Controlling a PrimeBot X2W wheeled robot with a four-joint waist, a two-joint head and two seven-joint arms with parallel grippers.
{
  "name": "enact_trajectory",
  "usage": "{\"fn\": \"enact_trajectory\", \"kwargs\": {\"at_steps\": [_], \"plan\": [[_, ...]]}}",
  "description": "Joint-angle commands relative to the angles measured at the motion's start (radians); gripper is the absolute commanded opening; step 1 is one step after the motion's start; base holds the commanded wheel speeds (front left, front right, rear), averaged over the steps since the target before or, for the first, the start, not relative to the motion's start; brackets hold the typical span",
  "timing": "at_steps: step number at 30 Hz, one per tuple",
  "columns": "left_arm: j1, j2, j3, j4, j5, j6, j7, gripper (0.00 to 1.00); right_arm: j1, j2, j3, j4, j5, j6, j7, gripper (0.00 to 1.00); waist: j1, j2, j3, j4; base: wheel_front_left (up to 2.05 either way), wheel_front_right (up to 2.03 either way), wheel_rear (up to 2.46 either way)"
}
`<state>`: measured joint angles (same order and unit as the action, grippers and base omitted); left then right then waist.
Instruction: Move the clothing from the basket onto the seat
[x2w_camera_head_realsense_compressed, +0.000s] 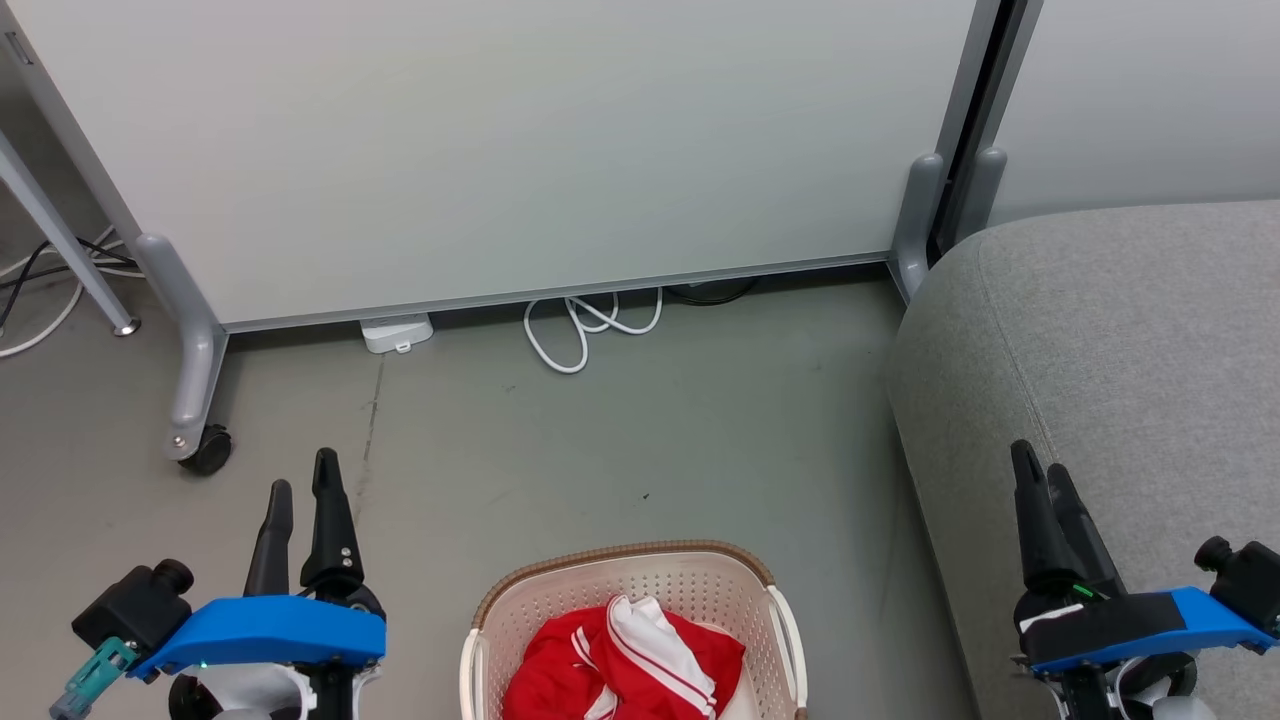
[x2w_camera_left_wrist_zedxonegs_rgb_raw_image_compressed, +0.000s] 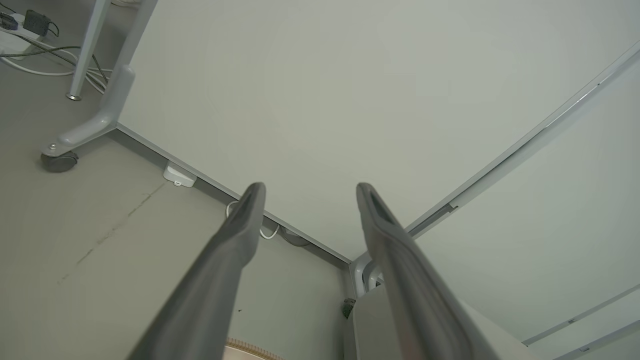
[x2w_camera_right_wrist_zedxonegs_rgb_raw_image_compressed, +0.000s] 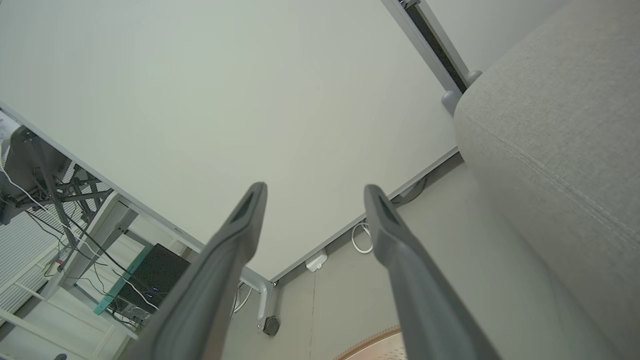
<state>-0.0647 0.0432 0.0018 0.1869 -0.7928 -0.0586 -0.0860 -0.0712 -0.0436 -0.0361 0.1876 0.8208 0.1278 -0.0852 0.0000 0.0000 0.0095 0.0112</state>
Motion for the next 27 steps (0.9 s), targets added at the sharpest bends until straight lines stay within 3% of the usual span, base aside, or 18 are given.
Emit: {"fn": "enact_trajectory", "kwargs": {"at_steps": [1, 27], "plan": [[-0.019, 0.007, -0.007, -0.016, 0.041, 0.006, -0.011, 1.00, 0.003, -0.007, 0.003, -0.012, -0.040, 0.003, -0.011, 1.00, 0.0000, 0.0000, 0.000, 0.001, 0.00, 0.00, 0.00], [-0.009, 0.008, -0.053, -0.015, 0.328, 0.023, -0.081, 1.00, 0.013, -0.008, 0.020, 0.001, -0.345, 0.003, -0.081, 1.00, 0.0000, 0.0000, 0.000, 0.011, 0.00, 0.00, 0.00]]}}
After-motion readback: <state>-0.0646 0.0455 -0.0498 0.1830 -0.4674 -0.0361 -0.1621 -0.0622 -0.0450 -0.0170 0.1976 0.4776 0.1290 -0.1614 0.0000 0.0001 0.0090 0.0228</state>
